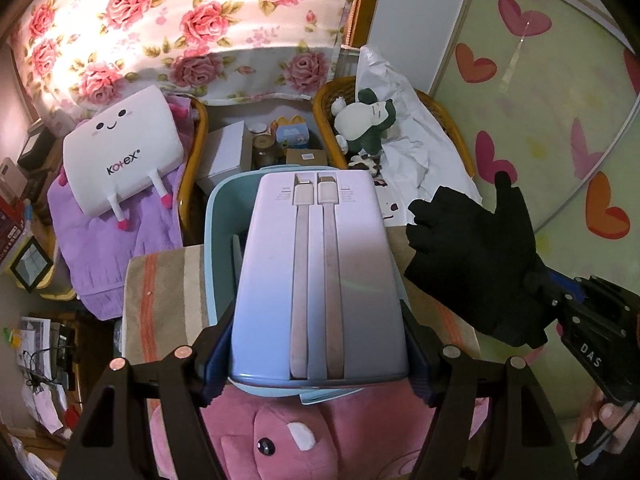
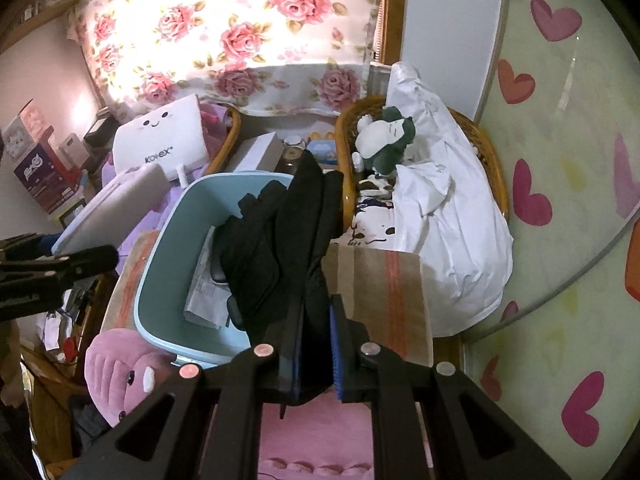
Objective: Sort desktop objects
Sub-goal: 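Carry the power bank over the basin with the left gripper while the right gripper carries the glove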
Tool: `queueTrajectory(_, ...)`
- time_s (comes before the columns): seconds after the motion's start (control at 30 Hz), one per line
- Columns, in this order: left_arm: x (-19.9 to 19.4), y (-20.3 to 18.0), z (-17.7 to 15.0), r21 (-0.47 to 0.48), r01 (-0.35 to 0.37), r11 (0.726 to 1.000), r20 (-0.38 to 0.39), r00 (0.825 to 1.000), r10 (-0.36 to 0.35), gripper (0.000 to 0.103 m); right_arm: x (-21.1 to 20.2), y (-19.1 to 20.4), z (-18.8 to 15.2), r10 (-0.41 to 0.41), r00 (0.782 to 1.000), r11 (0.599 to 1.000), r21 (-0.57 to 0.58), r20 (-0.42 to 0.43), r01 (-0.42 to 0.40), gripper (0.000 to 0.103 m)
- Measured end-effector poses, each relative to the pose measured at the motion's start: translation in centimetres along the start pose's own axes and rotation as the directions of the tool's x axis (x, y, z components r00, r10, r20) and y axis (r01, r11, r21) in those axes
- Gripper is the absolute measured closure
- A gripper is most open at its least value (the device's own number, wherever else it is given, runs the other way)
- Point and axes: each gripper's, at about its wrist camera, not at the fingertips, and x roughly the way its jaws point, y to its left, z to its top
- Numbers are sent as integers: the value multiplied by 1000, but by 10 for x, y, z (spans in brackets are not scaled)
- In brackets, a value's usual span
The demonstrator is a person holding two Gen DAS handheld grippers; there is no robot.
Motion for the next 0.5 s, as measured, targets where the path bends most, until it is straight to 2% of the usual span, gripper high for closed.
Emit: queueTrajectory(0.5,34,3,10,-11,-6,1000,-31,1000,6,28,4,6,2,6,1000,1000,-13,8,-6,92)
